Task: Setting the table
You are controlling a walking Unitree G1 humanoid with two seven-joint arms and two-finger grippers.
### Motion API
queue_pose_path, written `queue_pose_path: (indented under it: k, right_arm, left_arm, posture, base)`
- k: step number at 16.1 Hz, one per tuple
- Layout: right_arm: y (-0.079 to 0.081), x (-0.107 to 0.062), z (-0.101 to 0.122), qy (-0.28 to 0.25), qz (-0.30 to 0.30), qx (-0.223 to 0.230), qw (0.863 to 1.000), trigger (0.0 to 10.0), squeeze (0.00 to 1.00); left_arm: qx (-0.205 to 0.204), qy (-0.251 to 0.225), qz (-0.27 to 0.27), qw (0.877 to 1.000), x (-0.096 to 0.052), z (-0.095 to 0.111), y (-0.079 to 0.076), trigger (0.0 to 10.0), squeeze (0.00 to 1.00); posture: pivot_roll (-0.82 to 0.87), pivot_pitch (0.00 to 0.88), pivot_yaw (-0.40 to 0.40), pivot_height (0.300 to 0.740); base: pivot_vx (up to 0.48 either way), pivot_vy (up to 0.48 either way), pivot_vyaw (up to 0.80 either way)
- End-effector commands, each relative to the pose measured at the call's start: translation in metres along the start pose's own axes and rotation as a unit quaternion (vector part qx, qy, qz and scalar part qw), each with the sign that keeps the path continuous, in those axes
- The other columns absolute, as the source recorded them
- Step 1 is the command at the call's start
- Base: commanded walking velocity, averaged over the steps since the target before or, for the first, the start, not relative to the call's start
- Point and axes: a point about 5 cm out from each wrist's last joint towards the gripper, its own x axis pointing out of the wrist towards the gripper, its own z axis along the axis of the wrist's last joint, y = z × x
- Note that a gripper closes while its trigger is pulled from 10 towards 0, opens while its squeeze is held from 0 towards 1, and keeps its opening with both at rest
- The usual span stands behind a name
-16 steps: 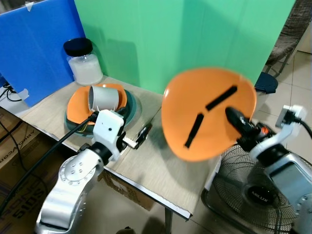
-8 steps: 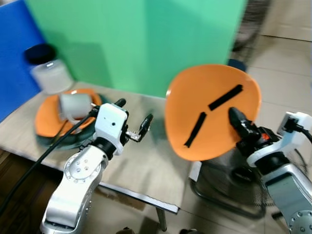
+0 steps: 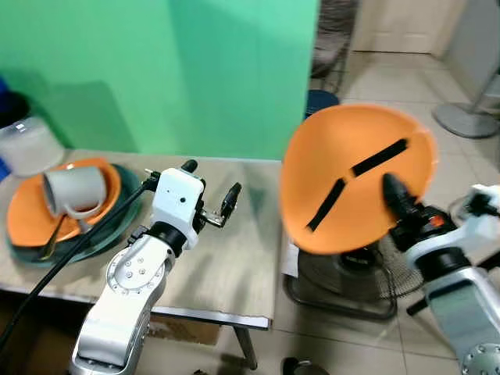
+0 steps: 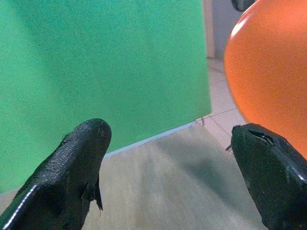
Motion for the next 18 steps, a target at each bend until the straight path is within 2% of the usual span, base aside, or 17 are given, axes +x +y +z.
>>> queue_pose_path:
  k: [1, 6, 11, 18]
  right_arm:
    - [0.005, 0.003, 0.009, -0.033, 0.007, 0.005, 0.999, 10.0, 0.00]
    - [0.001, 0.007, 0.015, -0.052, -0.023, 0.001, 0.998, 10.0, 0.00]
    - [0.000, 0.016, 0.009, -0.020, -0.053, -0.018, 0.998, 10.0, 0.00]
    - [0.007, 0.020, 0.003, 0.003, -0.044, -0.051, 0.998, 10.0, 0.00]
  left_arm:
    - [0.002, -0.008, 0.013, 1.000, 0.000, 0.003, 0.004, 10.0, 0.00]
    - [-0.013, -0.010, 0.022, 1.000, 0.001, 0.004, 0.005, 10.0, 0.00]
    - [-0.006, -0.003, 0.032, 0.999, 0.003, 0.001, 0.008, 10.0, 0.00]
    - [-0.006, 0.000, 0.034, 0.999, 0.005, 0.000, 0.009, 10.0, 0.00]
  posture:
    - [0.08, 0.000, 0.061, 0.740]
    - [0.07, 0.000, 0.057, 0.740]
    - [0.08, 0.000, 0.054, 0.740]
    - [0.07, 0.000, 0.059, 0.740]
  base:
    - [0.000, 0.000, -0.80]
    - [0.000, 0.000, -0.80]
    - [0.000, 0.000, -0.80]
    - [0.000, 0.000, -0.80]
